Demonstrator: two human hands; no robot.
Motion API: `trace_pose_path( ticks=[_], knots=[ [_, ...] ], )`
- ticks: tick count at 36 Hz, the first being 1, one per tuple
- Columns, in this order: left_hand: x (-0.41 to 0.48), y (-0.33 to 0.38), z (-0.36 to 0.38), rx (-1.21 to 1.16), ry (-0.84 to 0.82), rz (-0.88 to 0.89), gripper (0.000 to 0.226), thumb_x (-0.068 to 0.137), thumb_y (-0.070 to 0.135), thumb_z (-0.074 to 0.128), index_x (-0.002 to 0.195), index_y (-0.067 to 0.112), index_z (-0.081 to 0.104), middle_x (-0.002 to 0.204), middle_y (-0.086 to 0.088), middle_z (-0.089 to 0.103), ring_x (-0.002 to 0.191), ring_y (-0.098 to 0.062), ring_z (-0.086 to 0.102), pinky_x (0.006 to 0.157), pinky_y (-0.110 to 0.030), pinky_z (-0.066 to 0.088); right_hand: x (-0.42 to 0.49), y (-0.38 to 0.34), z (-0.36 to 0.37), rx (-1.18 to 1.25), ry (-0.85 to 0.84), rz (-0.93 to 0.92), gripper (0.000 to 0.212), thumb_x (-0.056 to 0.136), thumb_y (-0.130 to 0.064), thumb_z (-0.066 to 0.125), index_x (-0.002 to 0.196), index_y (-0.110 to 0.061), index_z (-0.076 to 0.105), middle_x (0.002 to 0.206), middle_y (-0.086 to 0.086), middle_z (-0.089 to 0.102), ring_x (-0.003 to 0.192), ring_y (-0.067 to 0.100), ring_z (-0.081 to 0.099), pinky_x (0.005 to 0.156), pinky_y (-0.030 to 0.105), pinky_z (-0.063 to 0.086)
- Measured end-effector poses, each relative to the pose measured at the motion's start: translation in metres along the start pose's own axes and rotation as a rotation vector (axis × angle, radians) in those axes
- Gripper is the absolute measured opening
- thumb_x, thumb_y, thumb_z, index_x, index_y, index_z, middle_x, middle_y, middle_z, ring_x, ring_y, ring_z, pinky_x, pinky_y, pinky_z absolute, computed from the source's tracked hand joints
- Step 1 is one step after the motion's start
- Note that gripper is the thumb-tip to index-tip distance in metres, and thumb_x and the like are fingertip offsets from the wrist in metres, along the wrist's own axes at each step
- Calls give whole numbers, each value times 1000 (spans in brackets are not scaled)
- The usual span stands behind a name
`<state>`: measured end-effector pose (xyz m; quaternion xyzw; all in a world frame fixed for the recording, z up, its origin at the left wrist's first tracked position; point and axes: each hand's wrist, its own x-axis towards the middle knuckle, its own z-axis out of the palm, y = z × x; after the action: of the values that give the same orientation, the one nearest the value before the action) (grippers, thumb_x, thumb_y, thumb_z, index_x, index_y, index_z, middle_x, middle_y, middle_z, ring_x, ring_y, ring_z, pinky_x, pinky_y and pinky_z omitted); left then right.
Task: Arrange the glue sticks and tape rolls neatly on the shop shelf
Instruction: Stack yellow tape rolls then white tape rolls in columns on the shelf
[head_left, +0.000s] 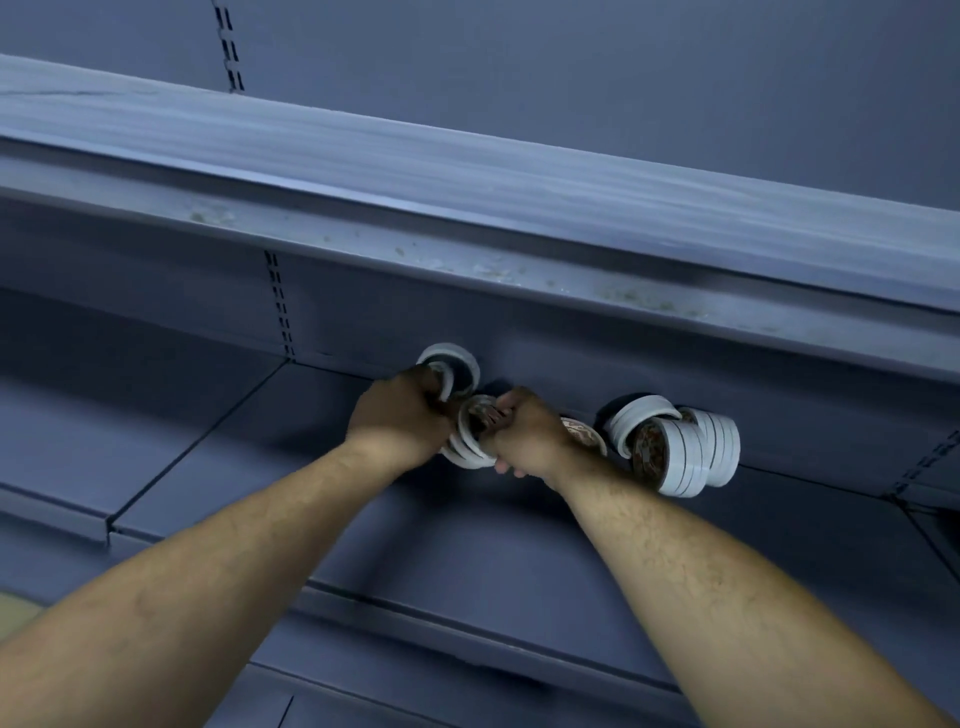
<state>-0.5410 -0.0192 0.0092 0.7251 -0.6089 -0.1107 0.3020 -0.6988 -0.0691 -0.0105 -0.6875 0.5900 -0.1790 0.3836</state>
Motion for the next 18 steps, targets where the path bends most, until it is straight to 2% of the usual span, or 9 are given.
trace_pose_path(
  ticks=[2,4,5,6,8,11,15,18],
  knots=[
    [-4,-8,-2,241,-50,52,11,89,32,55,94,24,60,104,-2,69,95,-28,65,70,-29,43,-1,1,4,-88,-46,-33,33,81,-5,70,111,-13,59,91,19,75,69,27,70,52,31,51],
    [-10,-17,-3,403,-157,35,14,88,27,55,102,26,58,111,-1,66,100,-26,63,71,-29,45,-1,2,8,-194,-15,-99,28,75,-4,71,103,-4,67,92,13,75,79,31,72,68,43,61],
    [-14,-23,-4,480,-219,19,20,88,26,55,107,25,59,114,-1,65,102,-25,63,73,-29,47,-1,2,10,-268,9,-138,26,74,-7,71,100,-6,69,94,9,74,85,29,71,75,45,60],
    [-18,-28,-5,550,-271,11,24,87,25,55,111,24,59,116,-2,64,104,-25,62,74,-29,49,-3,1,11,-357,21,-173,25,75,-11,70,100,-12,70,97,4,73,90,26,69,79,42,58],
    [-27,-37,-5,632,-341,14,21,85,22,55,105,24,60,114,-2,64,103,-25,63,76,-30,51,-6,-1,14,-485,32,-218,22,78,-17,66,100,-22,68,102,-4,70,96,21,65,76,32,52],
    [-41,-44,-3,618,-364,15,11,81,16,57,83,24,51,105,0,66,99,-25,65,75,-30,52,-5,-1,21,-523,54,-220,21,82,-18,60,102,-24,64,111,-1,67,104,24,63,74,27,40],
    [-51,-48,-3,545,-304,-21,22,82,13,56,71,23,40,87,2,55,94,-25,64,68,-28,43,-4,-1,28,-536,82,-196,37,82,-10,62,118,-21,64,122,2,67,113,25,63,79,24,41],
    [-52,-50,-4,529,-302,-44,26,83,13,57,67,23,39,84,2,55,86,-26,62,66,-29,43,-8,-2,31,-571,51,-166,23,84,-9,62,105,-17,66,116,3,69,106,25,65,72,25,41]
  ],
)
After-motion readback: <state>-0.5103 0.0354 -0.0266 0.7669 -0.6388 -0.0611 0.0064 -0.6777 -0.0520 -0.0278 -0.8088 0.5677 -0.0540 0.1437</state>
